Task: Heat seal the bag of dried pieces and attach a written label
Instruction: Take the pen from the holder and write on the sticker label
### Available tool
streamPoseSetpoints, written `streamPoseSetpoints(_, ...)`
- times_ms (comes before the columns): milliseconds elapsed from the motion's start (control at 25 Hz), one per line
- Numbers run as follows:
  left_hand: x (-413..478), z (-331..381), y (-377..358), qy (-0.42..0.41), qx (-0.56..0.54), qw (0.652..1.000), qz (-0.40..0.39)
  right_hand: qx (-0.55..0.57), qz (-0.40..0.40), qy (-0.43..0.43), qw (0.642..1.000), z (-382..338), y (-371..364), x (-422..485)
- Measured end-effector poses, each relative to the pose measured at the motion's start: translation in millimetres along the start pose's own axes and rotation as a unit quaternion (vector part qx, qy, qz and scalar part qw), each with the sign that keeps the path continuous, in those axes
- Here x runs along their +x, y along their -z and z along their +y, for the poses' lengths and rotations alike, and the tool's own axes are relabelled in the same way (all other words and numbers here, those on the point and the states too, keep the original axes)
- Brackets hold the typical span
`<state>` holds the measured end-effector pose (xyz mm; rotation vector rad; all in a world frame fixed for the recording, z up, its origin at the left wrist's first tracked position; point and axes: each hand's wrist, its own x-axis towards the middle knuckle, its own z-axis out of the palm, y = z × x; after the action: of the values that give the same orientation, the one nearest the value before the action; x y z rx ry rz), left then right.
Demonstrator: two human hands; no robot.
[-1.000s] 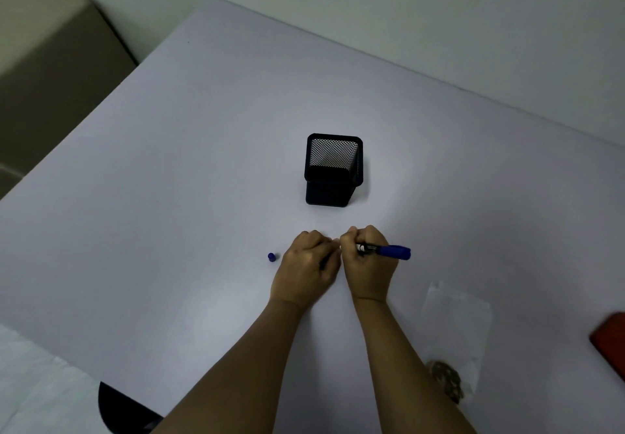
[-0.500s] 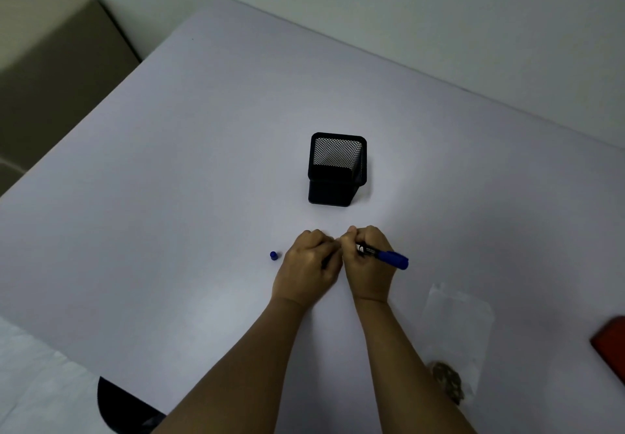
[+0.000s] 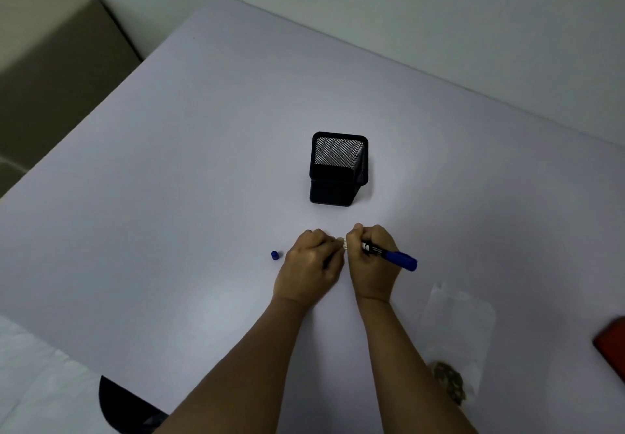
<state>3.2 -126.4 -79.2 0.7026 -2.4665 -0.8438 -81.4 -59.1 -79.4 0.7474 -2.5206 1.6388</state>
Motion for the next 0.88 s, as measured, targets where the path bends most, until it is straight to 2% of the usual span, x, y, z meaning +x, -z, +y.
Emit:
streamPoseSetpoints(520, 0.2, 0.1, -0.4, 0.001, 0.004, 1.000, 0.000, -0.008, 0.012, 0.000, 1.000, -0.9, -0.1, 0.3)
streamPoseSetpoints(880, 0.2, 0.9, -0.4, 0.003, 0.005, 1.000, 0.002, 0.011, 0.063, -0.042, 0.997, -3.3, 0.2, 3.7)
